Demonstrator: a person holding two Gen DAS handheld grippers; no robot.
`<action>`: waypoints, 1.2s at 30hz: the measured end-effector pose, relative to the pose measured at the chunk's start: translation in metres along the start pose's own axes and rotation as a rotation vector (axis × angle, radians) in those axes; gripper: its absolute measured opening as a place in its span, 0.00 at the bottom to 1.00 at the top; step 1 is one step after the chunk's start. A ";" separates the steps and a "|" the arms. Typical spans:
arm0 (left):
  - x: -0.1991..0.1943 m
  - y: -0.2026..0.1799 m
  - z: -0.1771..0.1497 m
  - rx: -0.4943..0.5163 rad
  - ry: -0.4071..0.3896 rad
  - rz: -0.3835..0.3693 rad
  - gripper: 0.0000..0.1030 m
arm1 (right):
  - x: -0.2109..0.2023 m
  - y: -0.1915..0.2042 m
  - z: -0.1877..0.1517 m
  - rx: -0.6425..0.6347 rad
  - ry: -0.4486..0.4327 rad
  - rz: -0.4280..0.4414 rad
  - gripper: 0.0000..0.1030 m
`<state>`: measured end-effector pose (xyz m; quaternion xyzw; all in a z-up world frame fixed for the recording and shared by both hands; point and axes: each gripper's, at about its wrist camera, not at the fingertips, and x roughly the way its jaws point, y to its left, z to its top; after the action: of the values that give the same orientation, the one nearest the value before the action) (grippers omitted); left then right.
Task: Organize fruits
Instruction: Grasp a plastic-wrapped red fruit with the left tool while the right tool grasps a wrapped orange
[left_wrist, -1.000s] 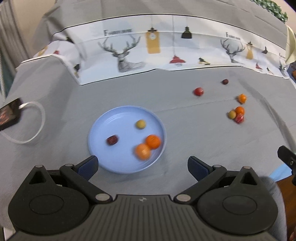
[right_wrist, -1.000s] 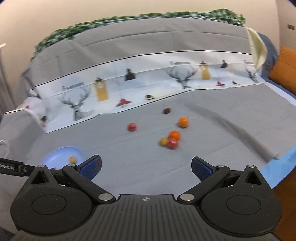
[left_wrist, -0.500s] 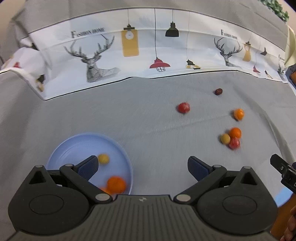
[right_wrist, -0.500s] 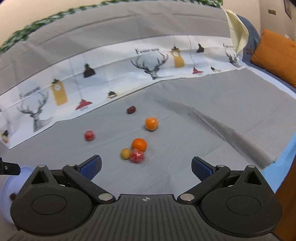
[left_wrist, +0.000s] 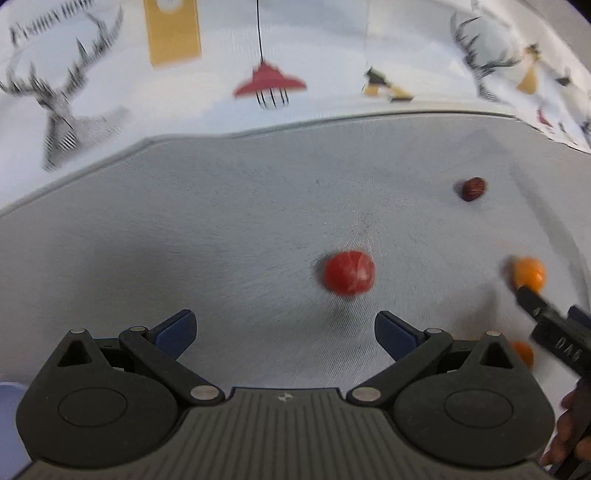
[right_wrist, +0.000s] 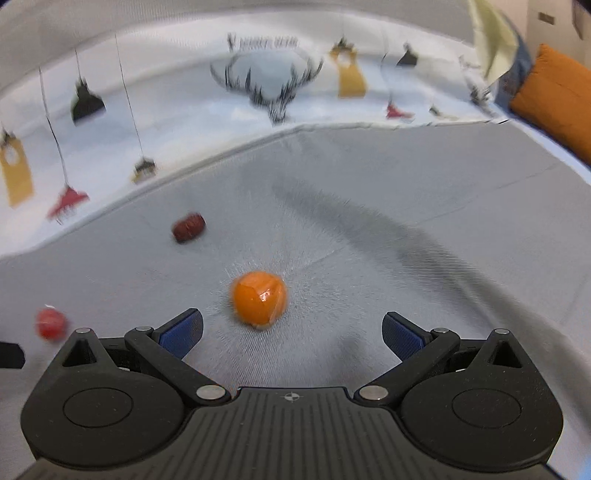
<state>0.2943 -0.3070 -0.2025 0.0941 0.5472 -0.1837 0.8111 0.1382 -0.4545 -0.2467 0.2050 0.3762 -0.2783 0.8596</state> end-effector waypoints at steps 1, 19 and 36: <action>0.008 -0.001 0.004 -0.013 0.012 -0.012 1.00 | 0.012 0.001 0.001 -0.009 0.018 -0.002 0.99; -0.015 -0.017 0.010 0.149 -0.034 -0.076 0.26 | 0.000 0.003 -0.002 -0.114 -0.008 -0.030 0.38; 0.009 -0.034 0.014 0.222 -0.071 -0.088 0.32 | 0.014 -0.021 -0.009 -0.073 -0.031 -0.048 0.39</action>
<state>0.2957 -0.3447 -0.2036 0.1525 0.4982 -0.2816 0.8058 0.1279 -0.4696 -0.2657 0.1600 0.3776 -0.2880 0.8654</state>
